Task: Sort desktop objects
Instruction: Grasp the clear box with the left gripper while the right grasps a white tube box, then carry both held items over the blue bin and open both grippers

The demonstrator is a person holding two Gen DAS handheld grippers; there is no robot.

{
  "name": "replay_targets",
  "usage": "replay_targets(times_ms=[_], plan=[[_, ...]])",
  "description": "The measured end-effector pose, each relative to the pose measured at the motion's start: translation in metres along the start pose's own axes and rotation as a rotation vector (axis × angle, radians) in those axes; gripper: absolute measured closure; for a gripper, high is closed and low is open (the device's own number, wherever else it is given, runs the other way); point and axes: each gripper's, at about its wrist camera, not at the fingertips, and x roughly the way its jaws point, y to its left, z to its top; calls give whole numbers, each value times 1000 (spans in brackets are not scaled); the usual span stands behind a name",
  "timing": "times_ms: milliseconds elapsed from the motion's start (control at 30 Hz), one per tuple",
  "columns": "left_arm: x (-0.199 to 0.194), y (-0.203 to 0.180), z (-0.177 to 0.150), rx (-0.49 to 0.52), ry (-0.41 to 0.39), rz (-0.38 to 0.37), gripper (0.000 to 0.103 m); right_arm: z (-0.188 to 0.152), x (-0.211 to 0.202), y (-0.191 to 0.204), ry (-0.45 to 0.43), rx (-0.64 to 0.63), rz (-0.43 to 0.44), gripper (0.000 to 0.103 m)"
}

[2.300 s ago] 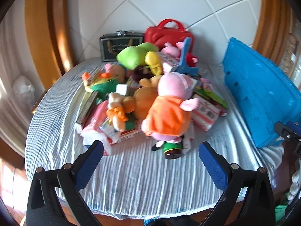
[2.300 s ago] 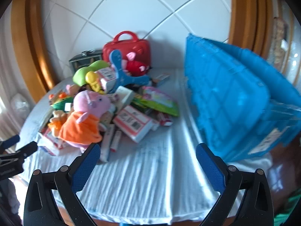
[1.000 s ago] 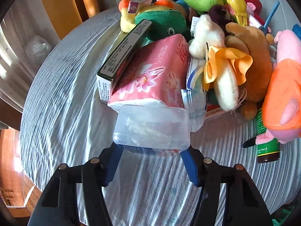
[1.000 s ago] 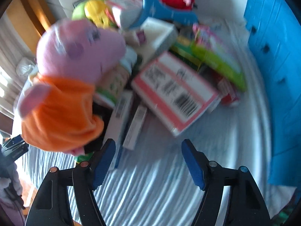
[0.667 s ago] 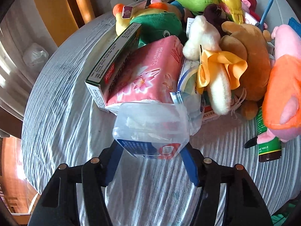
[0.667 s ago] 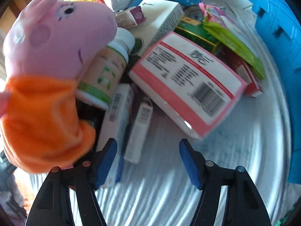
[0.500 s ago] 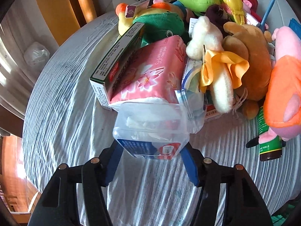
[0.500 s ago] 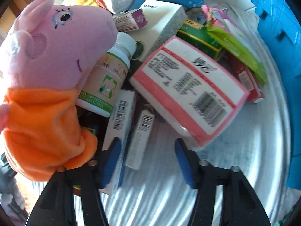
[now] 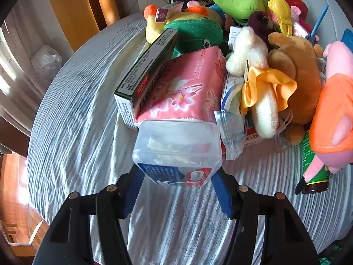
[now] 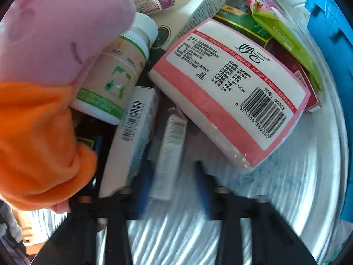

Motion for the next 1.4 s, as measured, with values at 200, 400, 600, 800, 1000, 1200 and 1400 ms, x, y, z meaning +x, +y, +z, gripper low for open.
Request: replay_targets(times_ms=[200, 400, 600, 800, 1000, 1200, 1400], plan=[[-38, -1, 1, 7, -76, -8, 44, -13, -29, -5, -52, -7, 6, 85], [-90, 1, 22, 20, -216, 22, 44, -20, -79, -10, -167, 4, -1, 85], [-136, -16, 49, 80, -354, -40, 44, -10, -137, 3, -327, 22, -42, 85], [-184, -74, 64, 171, -469, -142, 44, -16, -217, -5, -506, 43, -104, 85], [-230, -168, 75, 249, -553, -239, 44, -30, -299, -47, -682, 65, -158, 85], [-276, -292, 80, 310, -631, -345, 44, -41, -366, -123, -794, 61, -243, 85], [-314, -432, 81, 379, -654, -423, 44, -47, -407, -217, -835, 99, -328, 85]])
